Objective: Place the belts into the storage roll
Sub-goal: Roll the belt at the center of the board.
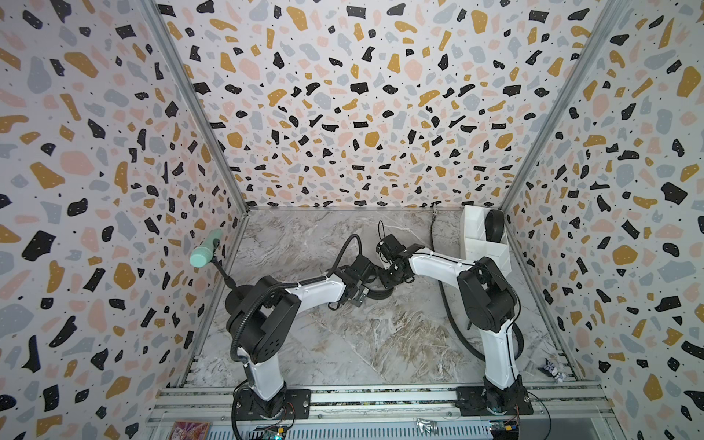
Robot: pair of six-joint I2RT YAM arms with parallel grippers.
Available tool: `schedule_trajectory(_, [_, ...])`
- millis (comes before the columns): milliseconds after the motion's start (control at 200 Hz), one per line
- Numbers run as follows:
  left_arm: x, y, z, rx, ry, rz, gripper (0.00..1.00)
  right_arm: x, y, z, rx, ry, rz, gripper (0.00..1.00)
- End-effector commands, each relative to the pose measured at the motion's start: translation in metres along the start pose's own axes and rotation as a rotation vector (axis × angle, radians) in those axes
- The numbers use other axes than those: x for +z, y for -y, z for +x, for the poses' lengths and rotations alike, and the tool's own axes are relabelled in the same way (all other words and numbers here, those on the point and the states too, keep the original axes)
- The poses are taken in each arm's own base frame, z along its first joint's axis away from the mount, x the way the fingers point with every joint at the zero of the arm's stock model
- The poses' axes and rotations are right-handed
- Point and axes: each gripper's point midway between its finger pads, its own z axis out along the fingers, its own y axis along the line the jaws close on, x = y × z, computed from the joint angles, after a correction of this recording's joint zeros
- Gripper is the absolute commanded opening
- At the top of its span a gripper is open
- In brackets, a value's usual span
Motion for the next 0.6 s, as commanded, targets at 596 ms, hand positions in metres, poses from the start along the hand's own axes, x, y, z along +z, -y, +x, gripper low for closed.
schedule_trajectory(596, [-0.064, 0.017, -0.021, -0.257, 0.094, 0.190, 1.00, -0.008, -0.001, 0.048, -0.037, -0.183, 0.018, 0.10])
